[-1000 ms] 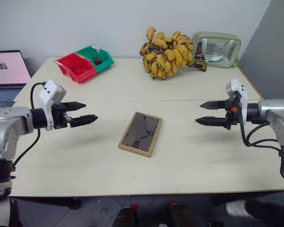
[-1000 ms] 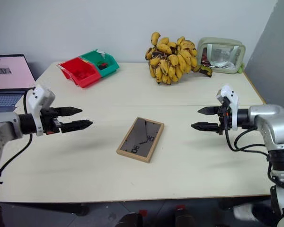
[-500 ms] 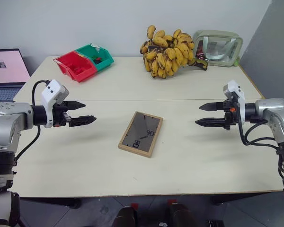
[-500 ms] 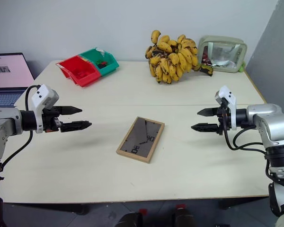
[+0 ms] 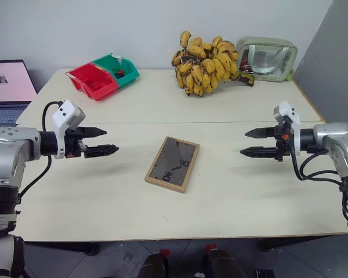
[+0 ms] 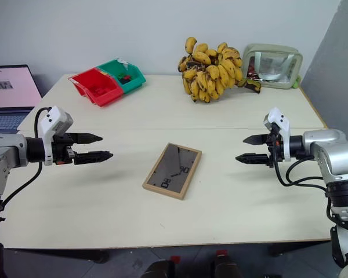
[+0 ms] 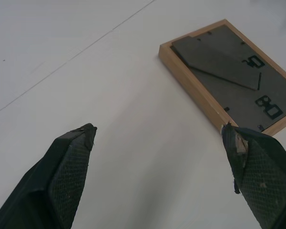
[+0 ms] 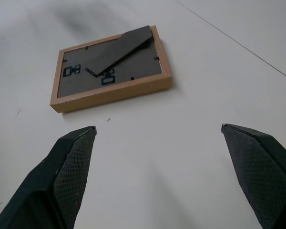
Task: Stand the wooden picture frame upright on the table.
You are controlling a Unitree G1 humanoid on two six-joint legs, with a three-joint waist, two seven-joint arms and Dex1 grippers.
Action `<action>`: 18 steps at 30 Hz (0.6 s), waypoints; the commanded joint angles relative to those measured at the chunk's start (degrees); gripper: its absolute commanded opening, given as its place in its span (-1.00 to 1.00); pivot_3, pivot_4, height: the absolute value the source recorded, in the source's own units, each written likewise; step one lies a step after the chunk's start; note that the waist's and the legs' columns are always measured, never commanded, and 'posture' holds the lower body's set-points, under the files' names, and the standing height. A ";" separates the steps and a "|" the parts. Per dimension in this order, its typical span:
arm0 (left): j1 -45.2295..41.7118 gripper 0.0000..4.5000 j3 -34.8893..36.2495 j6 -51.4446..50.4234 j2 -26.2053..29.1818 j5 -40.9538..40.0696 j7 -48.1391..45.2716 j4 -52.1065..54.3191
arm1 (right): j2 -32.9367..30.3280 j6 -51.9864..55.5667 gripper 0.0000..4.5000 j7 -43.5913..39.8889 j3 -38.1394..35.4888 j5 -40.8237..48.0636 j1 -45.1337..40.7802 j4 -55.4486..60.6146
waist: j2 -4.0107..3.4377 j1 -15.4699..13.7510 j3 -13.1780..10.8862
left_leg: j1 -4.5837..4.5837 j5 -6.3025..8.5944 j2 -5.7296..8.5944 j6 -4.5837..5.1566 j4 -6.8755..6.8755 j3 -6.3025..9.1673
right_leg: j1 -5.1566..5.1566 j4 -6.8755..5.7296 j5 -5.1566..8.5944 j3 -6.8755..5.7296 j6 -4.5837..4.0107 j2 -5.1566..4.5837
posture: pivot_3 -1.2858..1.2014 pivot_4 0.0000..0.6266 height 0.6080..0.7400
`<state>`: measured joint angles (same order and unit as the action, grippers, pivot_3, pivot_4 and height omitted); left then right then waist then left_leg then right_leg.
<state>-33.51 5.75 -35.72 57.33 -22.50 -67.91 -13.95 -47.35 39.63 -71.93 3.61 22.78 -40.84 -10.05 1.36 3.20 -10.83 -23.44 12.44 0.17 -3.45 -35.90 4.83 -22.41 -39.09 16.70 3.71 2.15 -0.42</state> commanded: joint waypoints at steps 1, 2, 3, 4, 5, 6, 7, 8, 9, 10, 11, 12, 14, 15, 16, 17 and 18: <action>1.29 0.56 2.09 0.99 -1.61 -0.47 2.06 0.32 | 0.33 0.02 0.49 2.37 -0.81 -0.33 1.66 3.10 | 0.00 -0.01 0.00 | 0.00 0.00 0.00 0.00 0.00 0.00 | 0.00 -0.01 0.00 0.00 0.00 0.00 | 0.03 -0.52 1.00; 1.52 0.46 1.82 1.13 -2.14 -0.04 2.77 0.36 | 0.77 0.25 0.37 3.42 -0.63 -0.66 1.84 3.25 | 0.00 0.00 0.00 | 0.00 0.00 0.00 0.00 -0.01 0.01 | 0.00 -0.01 0.00 -0.01 0.00 -0.01 | 0.03 -0.52 1.00; 1.93 0.37 0.90 2.15 -2.99 1.06 3.71 0.24 | 1.78 -0.06 0.27 5.03 -0.20 -1.34 2.08 3.62 | 0.00 0.01 0.00 | 0.00 0.00 0.00 0.00 -0.02 0.01 | 0.00 -0.02 0.00 0.00 0.00 -0.01 | 0.03 -0.52 1.00; 2.11 0.29 -0.26 3.53 -4.29 2.68 5.50 -0.36 | 3.16 0.35 0.16 7.14 0.30 -1.90 2.36 4.27 | 0.00 0.01 0.00 | 0.00 0.00 0.00 0.00 -0.03 0.01 | 0.00 -0.03 0.00 0.01 0.00 -0.01 | 0.03 -0.52 1.00; 2.19 0.19 -1.16 4.52 -5.48 4.00 7.11 -0.90 | 4.22 0.51 0.05 8.35 0.79 -2.26 2.76 5.09 | 0.00 0.00 0.00 | 0.00 0.00 0.00 0.00 -0.04 0.02 | 0.00 -0.04 -0.01 0.00 0.00 -0.01 | 0.03 -0.52 1.00; 2.64 0.12 -2.59 5.25 -6.92 5.64 9.09 -0.81 | 5.40 -0.14 -0.06 9.80 1.73 -3.18 3.61 6.37 | -0.02 0.00 0.02 | -0.01 0.00 0.00 0.00 -0.05 0.03 | 0.00 -0.05 -0.01 -0.01 0.00 -0.01 | 0.03 -0.52 1.00; 3.01 0.03 -3.48 5.78 -8.06 6.83 10.67 -0.50 | 6.41 -0.38 -0.15 11.44 2.29 -4.07 4.17 7.13 | -0.06 -0.06 0.06 | 0.02 0.00 0.01 0.00 -0.05 0.04 | 0.04 -0.05 -0.01 -0.01 0.00 -0.01 | 0.03 -0.52 1.00; 3.14 -0.09 -3.81 5.96 -9.09 7.56 12.00 -0.22 | 7.26 -0.05 -0.30 12.84 2.58 -4.67 4.40 7.52 | -0.06 -0.06 0.06 | 0.06 0.00 0.02 0.00 -0.05 0.06 | 0.10 -0.05 -0.01 -0.01 0.00 -0.02 | 0.03 -0.52 1.00; 3.32 -0.16 -3.84 6.07 -9.71 7.97 12.81 0.08 | 7.81 0.41 -0.37 13.87 2.64 -5.02 4.64 7.96 | -0.06 -0.06 0.06 | 0.05 0.00 0.02 0.00 -0.05 0.07 | 0.09 -0.04 -0.01 -0.02 0.01 -0.02 | 0.03 -0.52 1.00; 3.71 -0.24 -3.54 5.16 -10.93 7.63 13.93 1.25 | 8.48 0.42 -0.48 14.54 3.05 -5.32 5.06 8.60 | -0.06 -0.07 0.06 | 0.02 0.00 0.04 0.00 -0.07 0.06 | 0.08 -0.05 -0.01 -0.01 0.02 -0.02 | 0.03 -0.52 1.00; 4.44 -0.36 -3.84 5.10 -12.03 8.00 15.10 2.53 | 9.51 0.34 -0.62 15.90 3.44 -5.87 5.33 8.80 | -0.06 -0.11 0.06 | 0.00 0.00 0.06 0.00 -0.08 0.06 | 0.05 -0.06 -0.02 -0.01 0.02 -0.05 | 0.03 -0.52 1.00; 5.39 -0.43 -4.16 4.63 -13.27 8.08 16.22 4.07 | 10.77 0.13 -0.72 17.28 3.85 -6.31 5.59 8.83 | -0.06 -0.13 0.06 | -0.09 0.00 0.06 0.00 -0.12 0.10 | -0.01 -0.06 -0.03 -0.03 0.03 -0.07 | 0.03 -0.52 1.00; 7.57 -0.62 -4.96 4.33 -15.55 8.74 18.85 6.96 | 13.53 -0.53 -0.94 20.24 4.67 -7.34 6.08 8.55 | -0.06 -0.11 0.07 | -0.20 0.00 0.07 0.00 -0.15 0.15 | -0.08 -0.05 -0.04 -0.07 0.05 -0.09 | 0.03 -0.52 1.00; 8.09 -0.73 -4.70 3.57 -16.45 8.31 19.60 7.63 | 14.65 -0.53 -1.00 20.89 4.97 -7.43 6.01 8.26 | -0.06 -0.12 0.07 | -0.19 0.00 0.07 0.00 -0.15 0.14 | -0.08 -0.06 -0.04 -0.05 0.04 -0.11 | 0.03 -0.52 1.00; 8.51 -0.83 -4.52 3.25 -17.05 8.18 20.14 8.07 | 15.58 -0.69 -1.00 21.51 5.25 -7.77 5.89 7.91 | -0.05 -0.12 0.07 | -0.20 0.00 0.07 0.00 -0.15 0.16 | -0.08 -0.08 -0.04 -0.07 0.04 -0.16 | 0.03 -0.52 1.00; 8.80 -0.90 -4.19 2.91 -17.75 8.07 20.84 8.32 | 16.67 -0.77 -1.00 22.28 5.47 -8.09 5.66 7.36 | -0.05 -0.14 0.07 | -0.19 0.00 0.07 0.00 -0.16 0.17 | -0.08 -0.10 -0.04 -0.08 0.04 -0.17 | 0.03 -0.52 1.00; 9.08 -1.00 -3.99 2.33 -18.41 7.74 21.23 8.63 | 17.68 -0.74 -1.00 22.99 5.73 -8.27 5.47 6.89 | -0.05 -0.11 0.07 | -0.20 0.00 0.08 0.00 -0.16 0.19 | -0.09 -0.12 -0.04 -0.11 0.04 -0.16 | 0.03 -0.52 1.00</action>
<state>-24.23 0.21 -32.68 38.81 -14.23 -48.01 -7.58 -30.37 39.73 -50.50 9.78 14.90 -34.71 -3.67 1.31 3.09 -10.76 -23.64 12.44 0.24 -3.46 -36.07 5.02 -22.51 -39.23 16.65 3.60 2.20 -0.58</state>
